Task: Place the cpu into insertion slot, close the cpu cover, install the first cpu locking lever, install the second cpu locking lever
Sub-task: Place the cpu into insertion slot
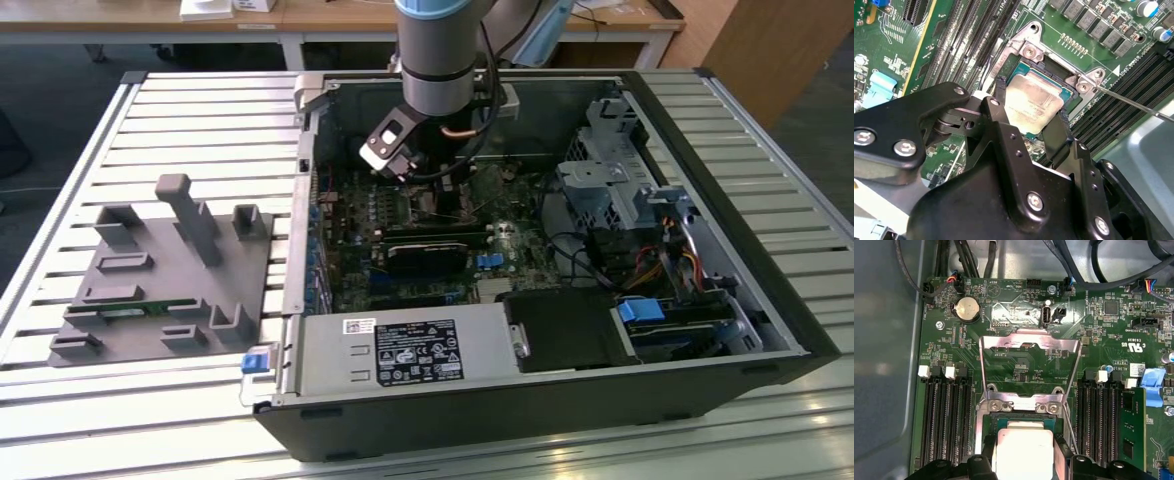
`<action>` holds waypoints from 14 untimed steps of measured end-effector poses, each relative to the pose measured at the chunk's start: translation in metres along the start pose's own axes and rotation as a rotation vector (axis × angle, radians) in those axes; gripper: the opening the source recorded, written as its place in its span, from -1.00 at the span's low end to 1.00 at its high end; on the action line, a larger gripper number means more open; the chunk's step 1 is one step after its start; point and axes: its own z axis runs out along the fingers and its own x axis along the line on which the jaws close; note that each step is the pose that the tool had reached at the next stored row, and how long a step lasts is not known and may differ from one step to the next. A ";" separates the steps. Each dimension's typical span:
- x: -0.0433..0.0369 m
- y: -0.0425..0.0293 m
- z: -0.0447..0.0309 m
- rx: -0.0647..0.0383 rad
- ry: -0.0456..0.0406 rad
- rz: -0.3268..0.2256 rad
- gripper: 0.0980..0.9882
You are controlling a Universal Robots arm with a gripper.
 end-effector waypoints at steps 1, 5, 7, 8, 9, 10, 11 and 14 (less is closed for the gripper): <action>0.0000 0.0000 0.0001 0.000 0.0000 0.000 -0.01; 0.0001 -0.0002 0.0003 0.000 0.0001 0.000 -0.01; 0.0001 -0.0003 0.0003 0.000 0.0001 0.000 -0.01; 0.0001 -0.0004 0.0003 0.000 0.0001 0.000 -0.01; 0.0001 -0.0004 0.0003 0.000 0.0001 0.000 -0.01; 0.0001 -0.0004 0.0003 0.000 0.0001 0.000 -0.01; 0.0002 -0.0004 0.0004 0.000 0.0001 0.000 -0.01; 0.0003 -0.0004 0.0004 0.000 0.0004 0.000 -0.01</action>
